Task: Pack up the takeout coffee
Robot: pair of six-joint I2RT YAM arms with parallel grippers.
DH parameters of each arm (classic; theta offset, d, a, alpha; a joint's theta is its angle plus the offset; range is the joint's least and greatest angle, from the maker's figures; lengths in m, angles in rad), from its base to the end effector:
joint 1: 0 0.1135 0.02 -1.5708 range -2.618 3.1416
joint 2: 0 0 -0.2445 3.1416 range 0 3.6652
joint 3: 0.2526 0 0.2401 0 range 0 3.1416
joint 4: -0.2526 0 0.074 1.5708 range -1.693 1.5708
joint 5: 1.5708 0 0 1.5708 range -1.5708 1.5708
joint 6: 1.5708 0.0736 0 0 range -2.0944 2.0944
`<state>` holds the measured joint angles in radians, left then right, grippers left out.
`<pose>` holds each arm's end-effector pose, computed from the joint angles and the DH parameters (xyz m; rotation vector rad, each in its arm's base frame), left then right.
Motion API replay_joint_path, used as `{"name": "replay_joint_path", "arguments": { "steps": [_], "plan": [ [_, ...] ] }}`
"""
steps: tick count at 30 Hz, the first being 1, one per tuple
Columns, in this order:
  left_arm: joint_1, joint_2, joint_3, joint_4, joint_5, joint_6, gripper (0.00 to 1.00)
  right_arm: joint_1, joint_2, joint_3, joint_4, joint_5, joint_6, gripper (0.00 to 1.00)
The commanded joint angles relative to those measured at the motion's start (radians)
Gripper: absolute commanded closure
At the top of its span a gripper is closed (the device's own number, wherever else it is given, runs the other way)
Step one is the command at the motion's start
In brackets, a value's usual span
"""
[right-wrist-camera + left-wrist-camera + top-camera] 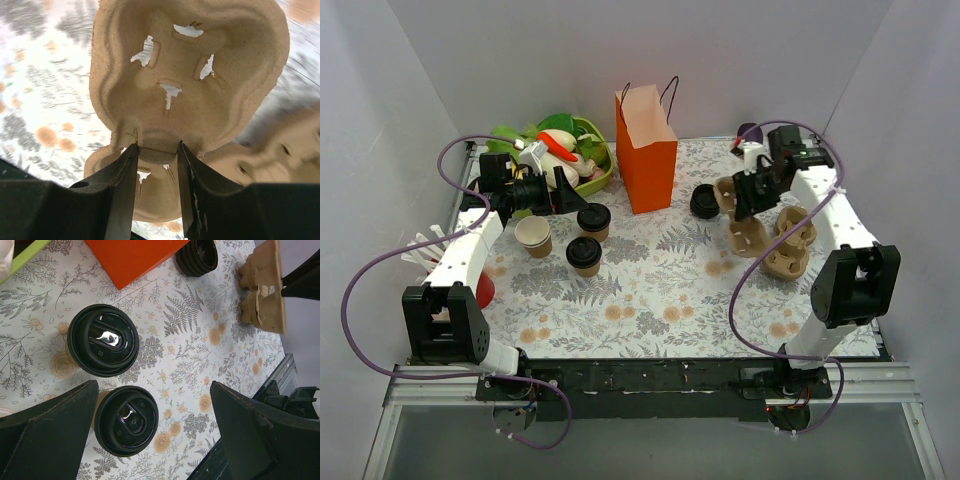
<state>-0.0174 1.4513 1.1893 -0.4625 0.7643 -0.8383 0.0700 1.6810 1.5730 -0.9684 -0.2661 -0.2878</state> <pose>0.3252 -0.0566 0.2697 -0.5495 2.3323 -1.3028 0.3511 0.0440 0.2635 -0.5511 2.5524 0.2756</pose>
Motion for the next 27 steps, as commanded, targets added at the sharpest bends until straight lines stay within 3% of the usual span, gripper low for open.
{"name": "replay_joint_path", "arguments": {
  "steps": [1,8,15,23,24,27],
  "plan": [
    [-0.006,-0.043,0.044,0.013,0.013,0.007,0.05,0.106,-0.015,-0.039,0.022,-0.082,0.038,0.96],
    [-0.007,-0.043,0.11,-0.015,0.006,0.059,0.05,0.108,0.063,-0.185,0.063,0.0,0.092,0.98],
    [-0.013,0.029,0.28,-0.011,0.007,0.107,0.05,0.03,0.042,-0.248,0.056,0.079,0.091,0.99],
    [-0.013,0.089,0.359,0.01,0.023,0.079,0.05,-0.09,0.011,-0.301,0.03,0.142,0.093,0.98],
    [-0.013,0.09,0.359,0.012,0.026,0.077,0.04,-0.09,0.009,-0.297,0.027,0.137,0.09,0.98],
    [-0.013,0.089,0.352,0.012,0.027,0.076,0.05,-0.082,0.014,-0.239,0.014,0.044,0.056,0.74]
  ]
}}
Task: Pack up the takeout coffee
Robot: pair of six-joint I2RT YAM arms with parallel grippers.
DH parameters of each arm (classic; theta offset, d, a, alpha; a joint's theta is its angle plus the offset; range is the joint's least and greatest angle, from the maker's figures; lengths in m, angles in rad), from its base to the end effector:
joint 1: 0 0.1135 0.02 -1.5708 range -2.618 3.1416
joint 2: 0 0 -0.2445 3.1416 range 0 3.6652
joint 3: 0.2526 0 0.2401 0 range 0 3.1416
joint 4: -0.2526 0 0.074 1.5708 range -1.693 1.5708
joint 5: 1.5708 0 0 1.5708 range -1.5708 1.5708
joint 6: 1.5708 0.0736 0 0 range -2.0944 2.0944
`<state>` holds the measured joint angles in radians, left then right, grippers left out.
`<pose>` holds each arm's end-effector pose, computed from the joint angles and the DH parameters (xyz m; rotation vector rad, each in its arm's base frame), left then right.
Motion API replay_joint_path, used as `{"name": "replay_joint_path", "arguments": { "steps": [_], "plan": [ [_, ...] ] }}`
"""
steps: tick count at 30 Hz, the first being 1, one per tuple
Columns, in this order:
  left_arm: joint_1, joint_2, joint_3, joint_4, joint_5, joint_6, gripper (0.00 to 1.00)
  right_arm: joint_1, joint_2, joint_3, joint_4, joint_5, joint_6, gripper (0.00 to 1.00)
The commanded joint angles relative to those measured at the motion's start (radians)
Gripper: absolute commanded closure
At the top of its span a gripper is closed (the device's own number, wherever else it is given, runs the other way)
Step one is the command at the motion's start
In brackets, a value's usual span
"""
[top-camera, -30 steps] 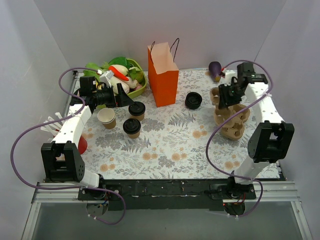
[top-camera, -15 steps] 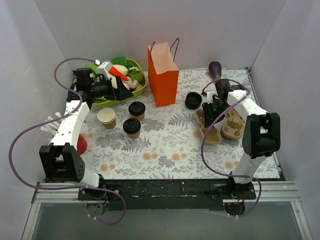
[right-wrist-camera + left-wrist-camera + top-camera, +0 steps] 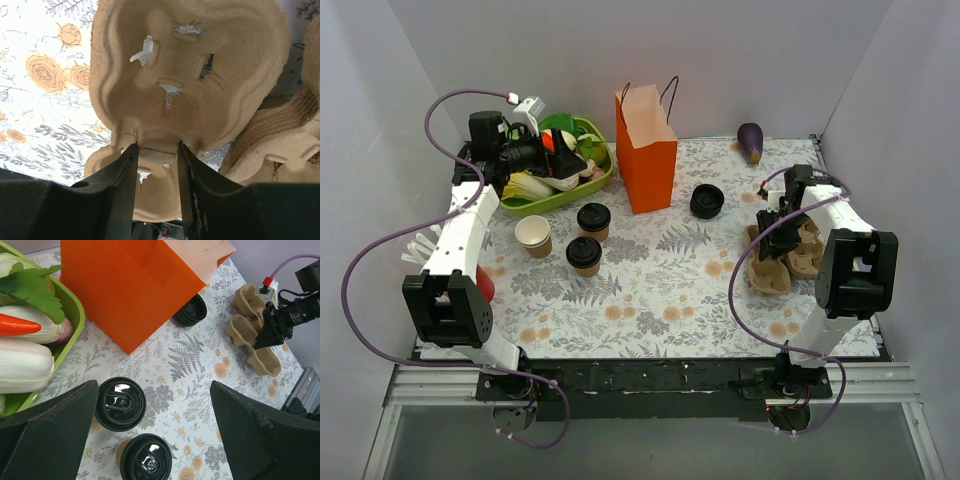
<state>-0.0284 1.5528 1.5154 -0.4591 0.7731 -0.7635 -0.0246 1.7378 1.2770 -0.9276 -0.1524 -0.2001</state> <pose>0.3599 -0.0616 0.3489 -0.2794 2.1421 -1.2707 0.3224 0.0032 0.1607 -0.2778 2.9243 0.1927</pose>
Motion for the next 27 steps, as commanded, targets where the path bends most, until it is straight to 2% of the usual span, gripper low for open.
{"name": "replay_joint_path", "arguments": {
  "steps": [1,7,8,13,16,20,22,24,27],
  "plan": [
    [-0.002,-0.017,0.019,0.008,0.02,0.001,0.05,0.017,-0.04,0.083,-0.028,-0.081,-0.047,0.63],
    [-0.002,-0.062,-0.03,0.01,0.028,0.009,0.04,0.118,-0.008,0.309,-0.086,-0.108,-0.082,0.27],
    [-0.002,-0.065,-0.04,0.01,0.029,0.006,0.04,0.13,0.0,0.327,-0.091,-0.086,-0.081,0.24],
    [-0.002,-0.074,-0.049,0.014,0.035,-0.016,0.04,0.153,0.019,0.334,-0.07,-0.076,-0.058,0.23],
    [-0.002,-0.095,-0.057,0.016,0.035,-0.01,0.04,0.157,0.046,0.404,-0.031,-0.189,-0.055,0.23],
    [-0.002,-0.118,-0.066,-0.015,0.038,0.024,0.04,0.16,0.106,0.64,0.17,-0.447,0.039,0.21],
    [-0.002,-0.128,-0.064,-0.033,0.037,0.038,0.03,0.169,0.133,0.695,0.284,-0.487,0.143,0.13],
    [-0.002,-0.141,-0.063,-0.042,0.029,0.059,0.03,0.193,0.157,0.758,0.42,-0.493,0.192,0.1],
    [-0.002,-0.146,-0.049,-0.075,0.014,0.082,0.02,0.25,0.248,0.896,0.446,-0.498,0.234,0.08]
  ]
}}
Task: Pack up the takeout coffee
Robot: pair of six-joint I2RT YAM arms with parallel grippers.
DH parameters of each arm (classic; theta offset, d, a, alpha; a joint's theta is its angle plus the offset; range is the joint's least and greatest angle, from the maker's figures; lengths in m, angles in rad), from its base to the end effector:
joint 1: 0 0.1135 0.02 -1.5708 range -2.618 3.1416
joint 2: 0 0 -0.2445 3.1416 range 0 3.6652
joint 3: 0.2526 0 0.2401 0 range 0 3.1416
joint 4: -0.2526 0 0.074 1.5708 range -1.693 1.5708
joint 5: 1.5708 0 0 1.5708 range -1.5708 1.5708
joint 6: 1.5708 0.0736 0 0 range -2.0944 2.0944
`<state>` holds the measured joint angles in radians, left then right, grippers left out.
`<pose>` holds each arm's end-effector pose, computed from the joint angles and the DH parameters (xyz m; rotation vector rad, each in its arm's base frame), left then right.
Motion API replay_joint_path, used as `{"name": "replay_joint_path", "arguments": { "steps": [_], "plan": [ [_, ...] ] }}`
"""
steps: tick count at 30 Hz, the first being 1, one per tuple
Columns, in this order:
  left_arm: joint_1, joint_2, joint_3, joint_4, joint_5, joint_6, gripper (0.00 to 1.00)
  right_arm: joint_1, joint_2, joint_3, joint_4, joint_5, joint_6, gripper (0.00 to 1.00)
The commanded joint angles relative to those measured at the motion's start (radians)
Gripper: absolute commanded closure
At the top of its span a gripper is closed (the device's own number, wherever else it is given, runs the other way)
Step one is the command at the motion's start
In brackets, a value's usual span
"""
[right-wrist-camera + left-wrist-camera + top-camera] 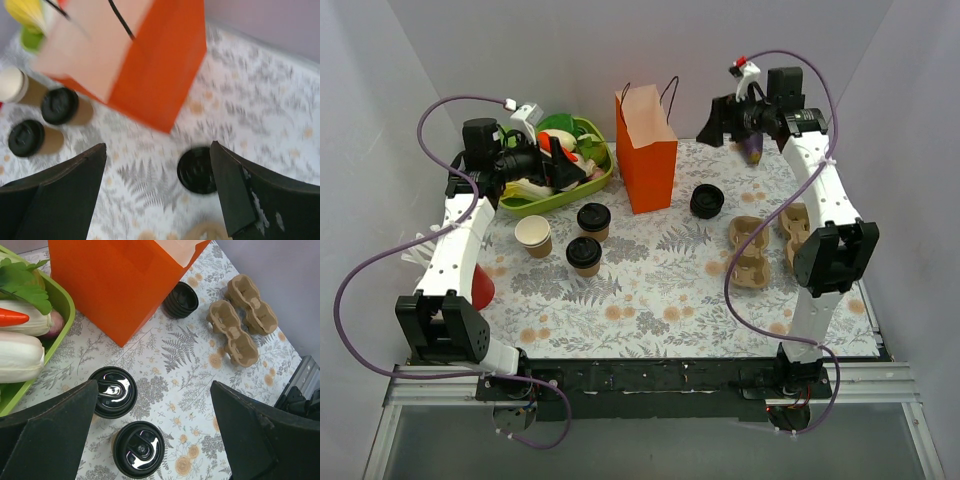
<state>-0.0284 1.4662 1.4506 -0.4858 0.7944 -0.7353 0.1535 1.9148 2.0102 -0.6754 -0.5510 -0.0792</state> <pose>0.3363 -0.0621 0.3527 -0.2367 2.1442 -1.2771 0.4314 0.1057 0.3506 -0.5610 2.0436 0.6338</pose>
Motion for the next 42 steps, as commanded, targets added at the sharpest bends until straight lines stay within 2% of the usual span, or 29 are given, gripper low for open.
{"name": "replay_joint_path", "arguments": {
  "steps": [1,6,9,12,13,15,16,20,23,28,33,37,42],
  "plan": [
    [-0.002,-0.06,0.025,-0.056,-0.012,0.069,0.02,0.087,0.114,0.186,0.195,-0.095,0.114,0.09],
    [-0.002,-0.069,0.04,-0.089,-0.027,0.082,0.02,0.198,0.194,0.243,0.22,0.071,0.136,0.08],
    [-0.004,-0.072,0.044,-0.093,-0.05,0.076,0.02,0.233,0.231,0.266,0.211,0.215,0.144,0.14],
    [-0.004,-0.067,0.06,-0.085,-0.086,0.06,0.02,0.244,0.239,0.271,0.214,0.302,0.147,0.21],
    [-0.004,-0.064,0.06,-0.077,-0.093,0.051,0.02,0.244,0.239,0.269,0.214,0.322,0.145,0.3],
    [-0.005,-0.053,0.077,-0.048,-0.118,0.011,0.02,0.244,0.227,0.262,0.208,0.336,0.157,0.4],
    [-0.005,-0.032,0.088,-0.037,-0.126,-0.004,0.02,0.242,0.221,0.257,0.205,0.333,0.168,0.41],
    [-0.019,0.066,0.169,0.024,-0.158,-0.081,0.02,0.245,0.156,0.141,0.206,0.258,0.22,0.37],
    [-0.037,0.178,0.286,0.058,-0.176,-0.159,0.02,0.253,0.083,0.053,0.221,0.192,0.269,0.28],
    [-0.125,0.298,0.421,0.085,-0.195,-0.21,0.02,0.281,-0.025,-0.082,0.243,0.128,0.305,0.21],
    [-0.22,0.339,0.404,0.095,-0.216,-0.271,0.02,0.304,-0.065,-0.137,0.263,0.105,0.309,0.2],
    [-0.283,0.344,0.39,0.081,-0.293,-0.266,0.02,0.304,-0.063,-0.151,0.261,0.109,0.309,0.19],
    [-0.304,0.332,0.367,0.015,-0.539,-0.265,0.02,0.305,-0.065,-0.151,0.266,0.103,0.315,0.19]
  ]
}}
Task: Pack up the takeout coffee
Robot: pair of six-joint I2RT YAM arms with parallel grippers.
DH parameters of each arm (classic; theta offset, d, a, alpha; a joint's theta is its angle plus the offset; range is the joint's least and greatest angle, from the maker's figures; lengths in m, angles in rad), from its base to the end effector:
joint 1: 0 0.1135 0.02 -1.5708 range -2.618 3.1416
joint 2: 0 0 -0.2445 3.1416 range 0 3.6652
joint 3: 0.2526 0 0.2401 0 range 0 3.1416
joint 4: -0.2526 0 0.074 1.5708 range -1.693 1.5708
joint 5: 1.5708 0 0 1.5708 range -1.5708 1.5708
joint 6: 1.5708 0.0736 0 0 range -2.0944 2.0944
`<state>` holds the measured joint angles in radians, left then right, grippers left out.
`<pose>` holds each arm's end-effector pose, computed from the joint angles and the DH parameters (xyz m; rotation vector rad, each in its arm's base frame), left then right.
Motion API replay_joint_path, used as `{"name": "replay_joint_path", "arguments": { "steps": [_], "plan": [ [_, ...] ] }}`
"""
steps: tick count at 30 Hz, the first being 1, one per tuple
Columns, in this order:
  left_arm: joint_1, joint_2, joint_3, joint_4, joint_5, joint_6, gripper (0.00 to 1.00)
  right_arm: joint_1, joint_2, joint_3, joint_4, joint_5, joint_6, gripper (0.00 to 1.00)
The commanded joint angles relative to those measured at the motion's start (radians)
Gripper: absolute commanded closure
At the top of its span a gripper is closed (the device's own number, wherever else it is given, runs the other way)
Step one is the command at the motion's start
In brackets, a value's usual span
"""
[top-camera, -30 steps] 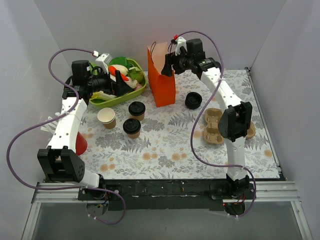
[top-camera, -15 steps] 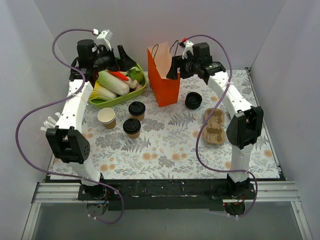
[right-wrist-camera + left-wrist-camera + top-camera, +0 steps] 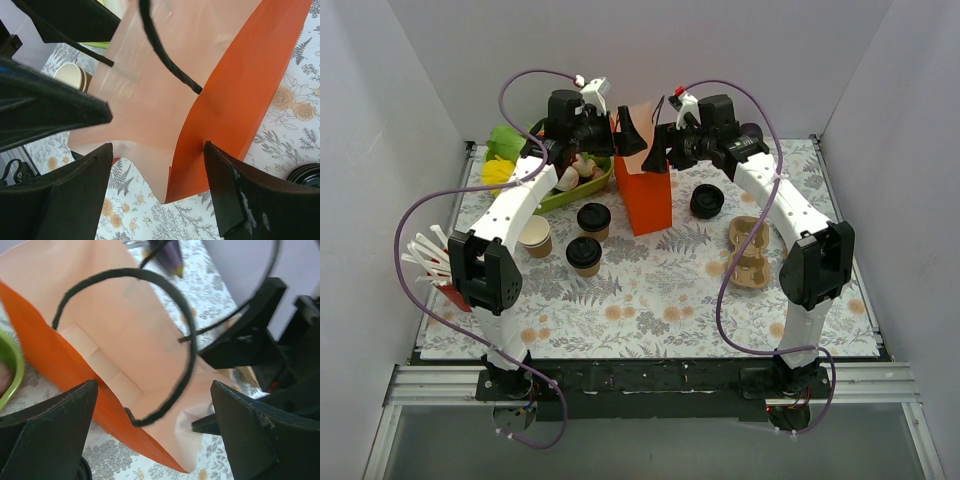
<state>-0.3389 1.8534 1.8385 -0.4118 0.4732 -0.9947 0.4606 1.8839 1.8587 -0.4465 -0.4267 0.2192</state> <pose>0.4119 -0.1808 0.3471 -0.3814 2.1716 -1.2804 0.3939 0.2295 0.3362 -0.5264 2.0394 0.8528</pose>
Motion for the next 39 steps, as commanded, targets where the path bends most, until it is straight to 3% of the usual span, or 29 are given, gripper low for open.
{"name": "replay_joint_path", "arguments": {
  "steps": [1,7,11,15,19,28,31,33,39],
  "plan": [
    [0.006,-0.054,-0.021,-0.07,-0.243,-0.002,0.02,-0.002,-0.035,0.0,0.038,-0.026,0.019,0.19],
    [0.006,-0.08,-0.059,-0.114,-0.236,0.001,0.07,-0.002,-0.062,-0.026,0.042,-0.034,0.011,0.19],
    [0.006,-0.071,-0.058,-0.087,-0.13,0.024,0.21,-0.002,-0.081,-0.049,0.046,-0.047,-0.012,0.18],
    [0.006,-0.045,-0.013,-0.068,-0.013,0.074,0.42,-0.002,-0.114,-0.024,0.019,-0.078,-0.084,0.1],
    [0.006,-0.025,0.025,-0.088,0.01,0.12,0.55,-0.019,-0.178,0.017,-0.056,-0.095,-0.196,0.05],
    [0.006,0.009,0.056,-0.125,0.036,0.162,0.76,-0.212,-0.367,-0.125,-0.11,-0.087,-0.267,0.04],
    [0.006,0.024,0.077,-0.139,0.013,0.16,0.7,-0.296,-0.382,-0.157,-0.129,-0.089,-0.264,0.05],
    [0.005,0.032,0.085,-0.143,0.008,0.162,0.54,-0.312,-0.396,-0.188,-0.124,-0.09,-0.264,0.05],
    [-0.02,0.05,0.128,-0.185,-0.071,0.205,0.52,-0.316,-0.427,-0.268,-0.104,-0.067,-0.329,0.05]
  ]
}}
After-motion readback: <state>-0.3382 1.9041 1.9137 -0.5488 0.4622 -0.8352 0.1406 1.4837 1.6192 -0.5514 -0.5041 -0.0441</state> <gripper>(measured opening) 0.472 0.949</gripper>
